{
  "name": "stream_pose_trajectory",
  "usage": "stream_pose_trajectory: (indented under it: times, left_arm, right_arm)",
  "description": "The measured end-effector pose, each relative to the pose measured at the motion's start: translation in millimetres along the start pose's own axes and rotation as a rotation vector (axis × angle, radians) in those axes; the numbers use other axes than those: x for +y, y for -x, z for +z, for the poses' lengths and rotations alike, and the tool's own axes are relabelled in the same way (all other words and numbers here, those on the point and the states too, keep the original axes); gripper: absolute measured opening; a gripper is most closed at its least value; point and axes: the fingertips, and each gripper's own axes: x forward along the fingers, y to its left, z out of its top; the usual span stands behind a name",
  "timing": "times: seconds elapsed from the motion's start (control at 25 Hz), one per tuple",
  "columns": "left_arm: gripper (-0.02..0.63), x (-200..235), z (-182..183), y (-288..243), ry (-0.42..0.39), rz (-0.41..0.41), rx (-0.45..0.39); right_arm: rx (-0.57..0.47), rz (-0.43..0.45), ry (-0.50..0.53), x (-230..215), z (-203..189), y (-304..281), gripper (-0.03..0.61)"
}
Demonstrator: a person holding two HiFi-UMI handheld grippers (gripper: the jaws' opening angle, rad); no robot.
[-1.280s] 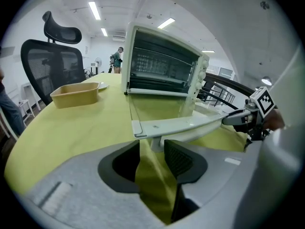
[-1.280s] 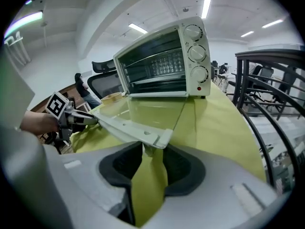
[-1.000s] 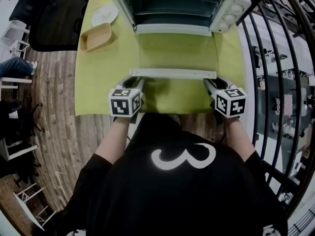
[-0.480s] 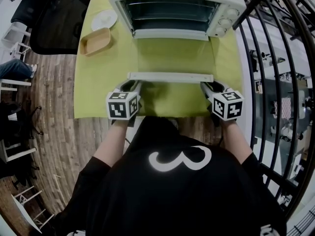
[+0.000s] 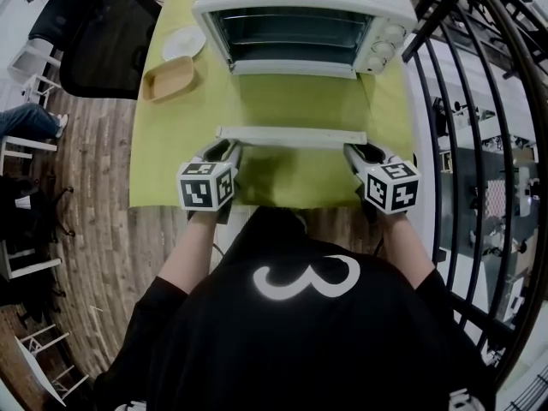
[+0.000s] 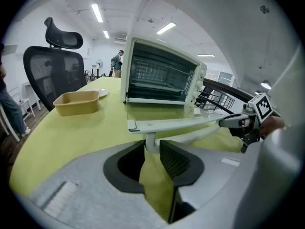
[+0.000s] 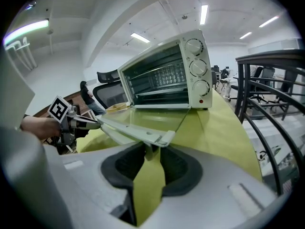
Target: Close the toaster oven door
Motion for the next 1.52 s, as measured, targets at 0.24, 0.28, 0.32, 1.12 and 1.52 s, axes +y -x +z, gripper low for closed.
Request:
stream_pose_trajectory:
  times: [0.24, 0.28, 0.32, 1.12, 1.52]
  left_arm:
    - [0.108, -4, 19, 13, 0.004, -0.006, -0.025]
    - [0.107, -4, 23, 15, 0.007, -0.009, -0.032]
    - [0.109, -4, 27, 18, 0.007, -0.011, -0.041]
    - [0.109, -9, 118, 51, -0.033, -0.055, -0.157]
    - [0.11, -7, 162, 55, -0.092, -0.062, -0.213]
  right_arm:
    - [-0.043, 0.011, -0.002, 5, 21, 10, 0.104]
    - [-0.054, 0.013, -0.006, 5, 25, 12, 0.104]
    - [-0.066, 0.016, -0.011, 6, 30, 14, 0.104]
    - [-0.229, 0.042, -0.005, 10, 121, 45, 0.107]
    - [-0.292, 0.029, 0.025, 4, 165, 48, 0.107]
